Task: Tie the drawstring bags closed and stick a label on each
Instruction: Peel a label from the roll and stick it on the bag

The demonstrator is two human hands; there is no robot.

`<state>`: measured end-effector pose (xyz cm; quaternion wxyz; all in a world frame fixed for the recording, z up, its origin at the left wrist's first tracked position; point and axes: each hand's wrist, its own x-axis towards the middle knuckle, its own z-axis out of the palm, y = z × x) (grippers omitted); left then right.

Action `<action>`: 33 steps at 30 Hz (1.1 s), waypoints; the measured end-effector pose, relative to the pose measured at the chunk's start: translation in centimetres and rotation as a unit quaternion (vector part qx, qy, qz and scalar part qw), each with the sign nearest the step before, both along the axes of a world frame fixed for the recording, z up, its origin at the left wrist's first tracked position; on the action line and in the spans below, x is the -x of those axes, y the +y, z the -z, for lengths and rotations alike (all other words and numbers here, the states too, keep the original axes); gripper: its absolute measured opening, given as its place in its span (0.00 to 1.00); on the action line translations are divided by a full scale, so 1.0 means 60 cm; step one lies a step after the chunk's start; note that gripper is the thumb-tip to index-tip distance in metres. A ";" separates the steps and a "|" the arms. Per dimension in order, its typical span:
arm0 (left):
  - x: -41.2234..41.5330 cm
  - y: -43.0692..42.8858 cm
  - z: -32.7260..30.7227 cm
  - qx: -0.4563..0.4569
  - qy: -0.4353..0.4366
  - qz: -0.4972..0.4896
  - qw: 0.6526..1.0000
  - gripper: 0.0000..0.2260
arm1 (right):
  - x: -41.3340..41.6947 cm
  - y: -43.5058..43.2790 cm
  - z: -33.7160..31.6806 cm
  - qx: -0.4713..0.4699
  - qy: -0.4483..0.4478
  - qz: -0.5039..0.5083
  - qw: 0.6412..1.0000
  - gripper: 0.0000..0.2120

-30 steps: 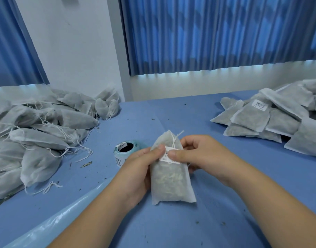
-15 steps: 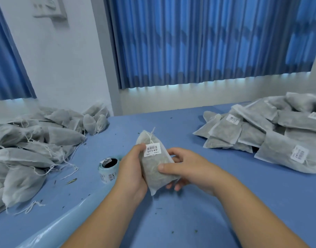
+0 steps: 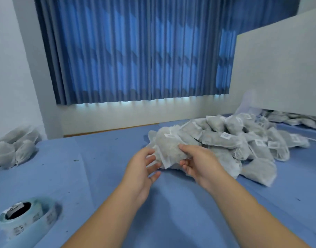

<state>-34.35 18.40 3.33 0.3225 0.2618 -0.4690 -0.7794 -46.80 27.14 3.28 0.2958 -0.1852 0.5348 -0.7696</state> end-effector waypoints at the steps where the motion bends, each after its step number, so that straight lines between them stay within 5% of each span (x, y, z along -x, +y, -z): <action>1: 0.010 0.007 -0.004 -0.002 0.003 0.010 1.000 0.03 | 0.019 0.005 -0.018 0.041 -0.025 0.017 0.999 0.02; 5: 0.028 0.022 -0.024 -0.009 0.033 0.032 0.999 0.03 | 0.104 0.026 -0.092 0.170 -0.079 0.108 0.976 0.09; 17: -0.057 -0.007 -0.030 -0.021 0.036 -0.010 0.999 0.05 | 0.019 -0.041 -0.040 0.027 -0.044 0.000 0.999 0.02; 24: -0.173 -0.056 -0.011 0.070 -0.035 -0.139 0.987 0.05 | -0.113 -0.141 -0.005 -0.020 -0.022 -0.106 0.994 0.02; 27: -0.241 -0.080 0.015 0.263 -0.176 -0.236 0.919 0.07 | -0.178 -0.181 0.005 -0.078 0.073 -0.149 0.983 0.03; 30: -0.312 -0.099 0.055 0.443 -0.355 -0.284 0.772 0.04 | -0.242 -0.214 0.022 -0.136 0.255 -0.209 0.934 0.10; 33: -0.366 -0.106 0.096 0.497 -0.519 -0.260 0.645 0.15 | -0.300 -0.238 0.043 -0.138 0.408 -0.280 0.858 0.22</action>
